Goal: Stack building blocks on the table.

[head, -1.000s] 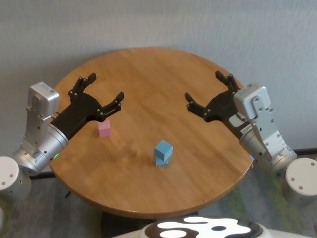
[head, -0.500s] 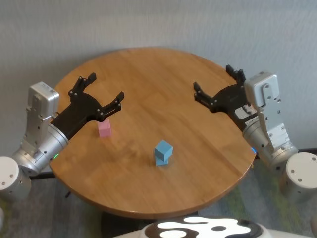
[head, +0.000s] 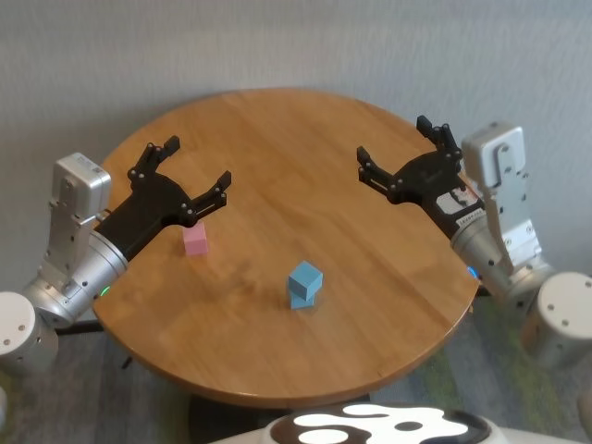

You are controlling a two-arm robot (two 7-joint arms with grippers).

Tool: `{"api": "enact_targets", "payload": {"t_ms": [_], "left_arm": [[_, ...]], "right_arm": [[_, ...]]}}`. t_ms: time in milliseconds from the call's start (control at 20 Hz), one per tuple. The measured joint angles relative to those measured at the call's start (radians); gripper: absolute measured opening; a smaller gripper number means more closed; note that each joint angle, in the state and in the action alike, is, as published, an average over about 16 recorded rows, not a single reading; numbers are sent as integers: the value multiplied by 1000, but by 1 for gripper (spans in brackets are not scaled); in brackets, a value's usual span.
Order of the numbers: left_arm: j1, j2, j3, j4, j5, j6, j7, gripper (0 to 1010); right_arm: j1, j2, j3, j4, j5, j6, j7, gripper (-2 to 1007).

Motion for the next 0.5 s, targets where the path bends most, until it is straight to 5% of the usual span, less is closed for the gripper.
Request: {"api": "enact_targets", "payload": {"t_ms": [500], "left_arm": [[0,0,0,0,0,0,0,1000]], "right_arm": [[38,20,25,34,64,33,113,1005]]}}
